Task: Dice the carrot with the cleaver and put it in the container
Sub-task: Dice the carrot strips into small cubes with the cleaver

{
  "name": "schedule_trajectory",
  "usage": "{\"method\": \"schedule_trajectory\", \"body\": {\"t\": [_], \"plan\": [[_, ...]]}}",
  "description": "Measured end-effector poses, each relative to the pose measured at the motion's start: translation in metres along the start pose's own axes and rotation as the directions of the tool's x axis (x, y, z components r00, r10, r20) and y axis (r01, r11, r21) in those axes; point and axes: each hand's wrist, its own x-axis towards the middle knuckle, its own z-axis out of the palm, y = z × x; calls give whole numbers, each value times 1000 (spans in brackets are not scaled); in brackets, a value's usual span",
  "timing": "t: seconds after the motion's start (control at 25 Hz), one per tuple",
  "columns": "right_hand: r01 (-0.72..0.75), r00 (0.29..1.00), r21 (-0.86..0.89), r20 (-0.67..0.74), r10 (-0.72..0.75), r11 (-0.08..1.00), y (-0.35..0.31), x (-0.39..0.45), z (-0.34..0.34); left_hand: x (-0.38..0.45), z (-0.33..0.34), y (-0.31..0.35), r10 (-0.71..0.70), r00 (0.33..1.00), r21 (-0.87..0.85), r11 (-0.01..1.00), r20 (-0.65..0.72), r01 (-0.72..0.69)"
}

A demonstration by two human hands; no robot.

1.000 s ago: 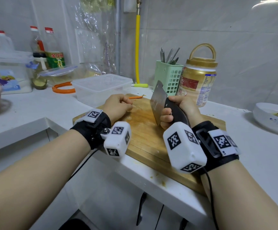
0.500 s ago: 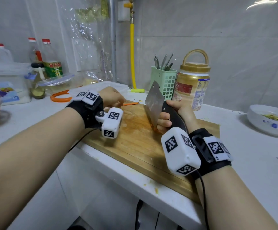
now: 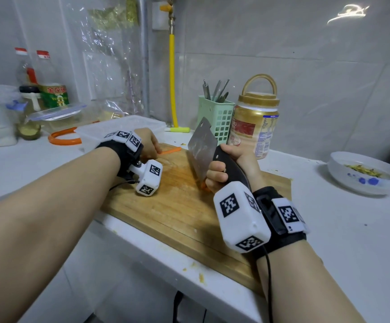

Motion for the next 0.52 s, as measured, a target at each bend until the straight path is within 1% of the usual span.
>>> {"method": "schedule_trajectory", "body": {"t": [0.12, 0.24, 0.36, 0.52], "plan": [[-18, 1000, 0, 13, 18, 1000, 2, 0, 3, -5, 0, -5, 36, 999, -47, 998, -31, -37], [-13, 1000, -17, 17, 14, 1000, 3, -2, 5, -14, -2, -9, 76, 997, -88, 993, -8, -76], [-5, 1000, -26, 13, 5, 1000, 2, -3, 5, -27, -9, -10, 100, 993, -79, 992, 68, -94], [-2, 1000, -38, 20, 3, 999, 5, -3, 7, -49, -18, -15, 149, 963, -58, 989, 223, -139]]}}
